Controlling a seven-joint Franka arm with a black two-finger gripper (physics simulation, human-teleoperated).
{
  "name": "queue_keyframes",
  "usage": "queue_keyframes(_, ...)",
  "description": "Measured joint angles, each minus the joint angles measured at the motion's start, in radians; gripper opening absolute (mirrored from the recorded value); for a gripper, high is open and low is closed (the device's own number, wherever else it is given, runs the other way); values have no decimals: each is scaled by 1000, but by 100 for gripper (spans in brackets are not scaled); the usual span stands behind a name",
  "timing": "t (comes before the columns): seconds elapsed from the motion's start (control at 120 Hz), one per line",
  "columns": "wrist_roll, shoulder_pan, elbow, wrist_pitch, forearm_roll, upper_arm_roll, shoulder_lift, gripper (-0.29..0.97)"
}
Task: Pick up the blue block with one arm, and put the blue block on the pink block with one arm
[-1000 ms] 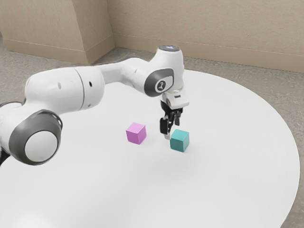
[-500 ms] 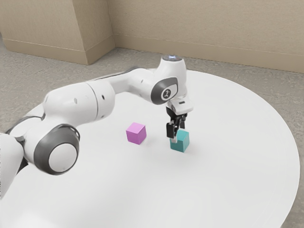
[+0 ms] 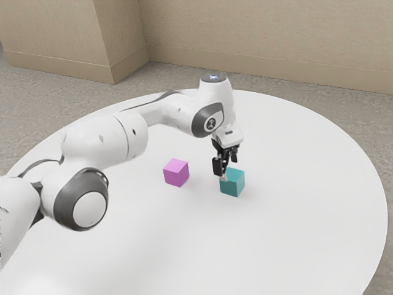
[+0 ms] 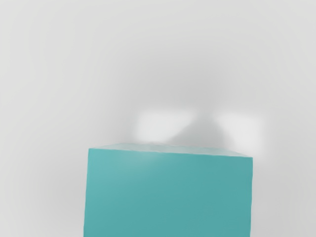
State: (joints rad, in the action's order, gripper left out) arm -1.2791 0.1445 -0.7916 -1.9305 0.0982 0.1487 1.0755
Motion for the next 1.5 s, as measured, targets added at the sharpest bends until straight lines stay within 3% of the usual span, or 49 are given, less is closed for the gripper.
queue_keyframes(0.317,-31,1,0,-16,-44,-1,58,67)
queue_keyframes(0.483,-40,0,-3,-18,-65,-1,54,44)
queue_keyframes(0.6,-46,-3,-78,-16,-70,-1,-45,37)
queue_keyframes(0.775,-59,-66,-380,-16,-97,42,-314,35)
queue_keyframes(1.058,-164,-205,-588,17,-177,64,-502,35)
queue_keyframes(1.292,-222,-245,-605,11,-64,36,-484,35)
queue_keyframes(1.5,-255,-258,-500,-8,-35,7,-399,35)
